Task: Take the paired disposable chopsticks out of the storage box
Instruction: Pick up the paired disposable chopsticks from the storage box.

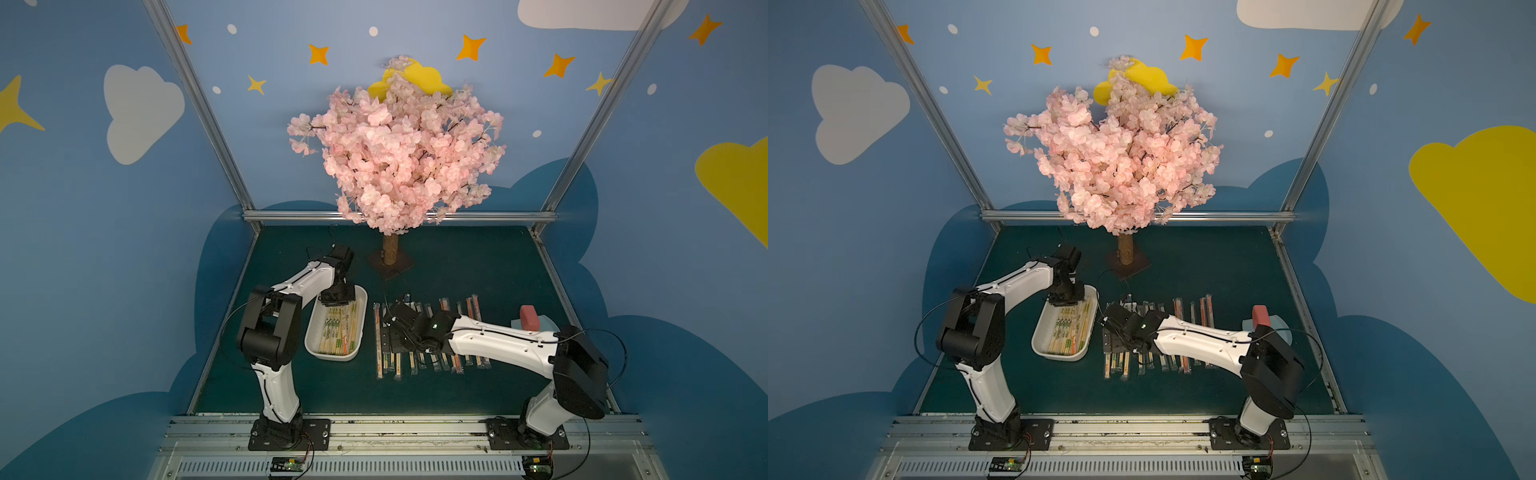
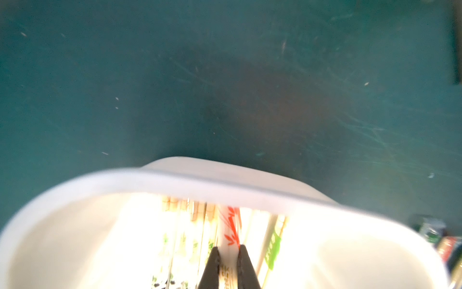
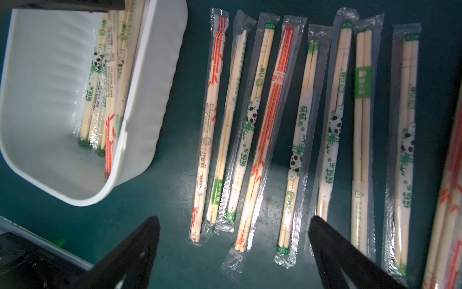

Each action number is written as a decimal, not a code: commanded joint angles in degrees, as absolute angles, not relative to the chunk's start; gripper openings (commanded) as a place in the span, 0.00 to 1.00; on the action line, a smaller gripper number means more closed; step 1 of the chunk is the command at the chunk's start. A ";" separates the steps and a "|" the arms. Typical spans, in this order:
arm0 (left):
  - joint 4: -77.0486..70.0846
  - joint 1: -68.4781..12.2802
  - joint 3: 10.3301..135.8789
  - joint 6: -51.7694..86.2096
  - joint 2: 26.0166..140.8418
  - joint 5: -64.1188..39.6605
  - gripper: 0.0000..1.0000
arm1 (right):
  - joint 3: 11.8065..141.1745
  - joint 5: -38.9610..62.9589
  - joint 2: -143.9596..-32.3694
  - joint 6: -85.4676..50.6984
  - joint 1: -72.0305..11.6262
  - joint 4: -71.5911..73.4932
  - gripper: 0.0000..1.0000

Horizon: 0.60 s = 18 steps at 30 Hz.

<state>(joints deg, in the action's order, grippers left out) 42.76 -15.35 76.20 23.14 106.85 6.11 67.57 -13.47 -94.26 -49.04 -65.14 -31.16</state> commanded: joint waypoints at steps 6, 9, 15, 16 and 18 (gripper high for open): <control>46.75 -14.84 79.62 21.06 101.43 4.00 0.04 | 68.59 -13.75 -94.20 -48.52 -65.54 -32.12 0.96; 47.42 -14.87 79.54 20.93 99.45 1.43 0.04 | 68.56 -14.13 -93.98 -48.79 -65.46 -32.01 0.96; 48.10 -16.57 77.01 21.83 94.19 -2.64 0.04 | 67.39 -15.62 -92.75 -50.68 -64.76 -31.78 0.97; 48.08 -17.29 76.41 22.32 93.22 -3.06 0.04 | 67.04 -15.64 -92.45 -50.96 -64.62 -31.60 0.97; 47.62 -18.71 75.11 23.33 91.47 -3.40 0.05 | 66.25 -15.66 -91.90 -51.36 -64.41 -31.37 0.97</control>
<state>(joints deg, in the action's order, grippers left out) 46.28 -17.08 76.71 22.35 93.71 -0.73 67.29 -14.41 -94.02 -50.13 -64.75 -31.03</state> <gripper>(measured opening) 0.125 0.967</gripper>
